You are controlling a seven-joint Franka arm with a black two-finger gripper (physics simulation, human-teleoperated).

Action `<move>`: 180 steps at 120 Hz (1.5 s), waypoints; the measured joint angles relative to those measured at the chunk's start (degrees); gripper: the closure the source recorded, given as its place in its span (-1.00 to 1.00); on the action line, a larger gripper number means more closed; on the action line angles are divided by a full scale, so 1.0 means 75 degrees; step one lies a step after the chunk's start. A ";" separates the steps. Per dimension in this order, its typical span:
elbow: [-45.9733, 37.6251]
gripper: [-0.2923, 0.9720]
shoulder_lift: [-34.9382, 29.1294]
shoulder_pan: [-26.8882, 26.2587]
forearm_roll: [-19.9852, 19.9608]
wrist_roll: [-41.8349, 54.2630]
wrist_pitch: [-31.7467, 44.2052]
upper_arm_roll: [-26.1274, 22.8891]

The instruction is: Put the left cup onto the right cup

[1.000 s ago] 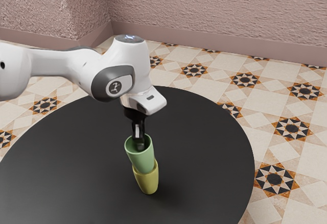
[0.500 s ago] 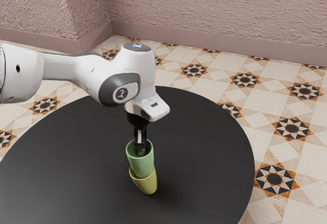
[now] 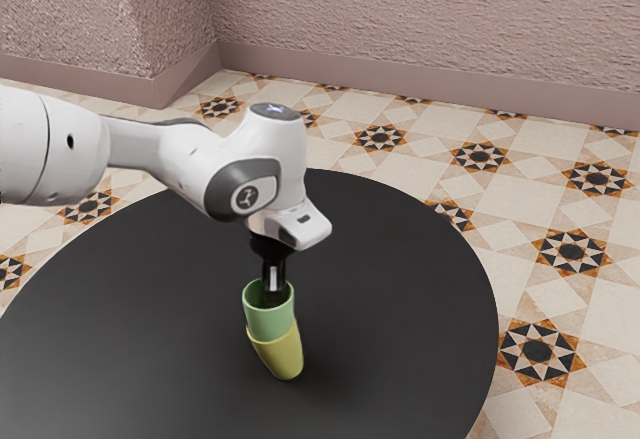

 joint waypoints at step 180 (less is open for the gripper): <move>0.1368 -0.54 -0.0696 -0.0012 0.0617 0.0396 -0.1086 0.0031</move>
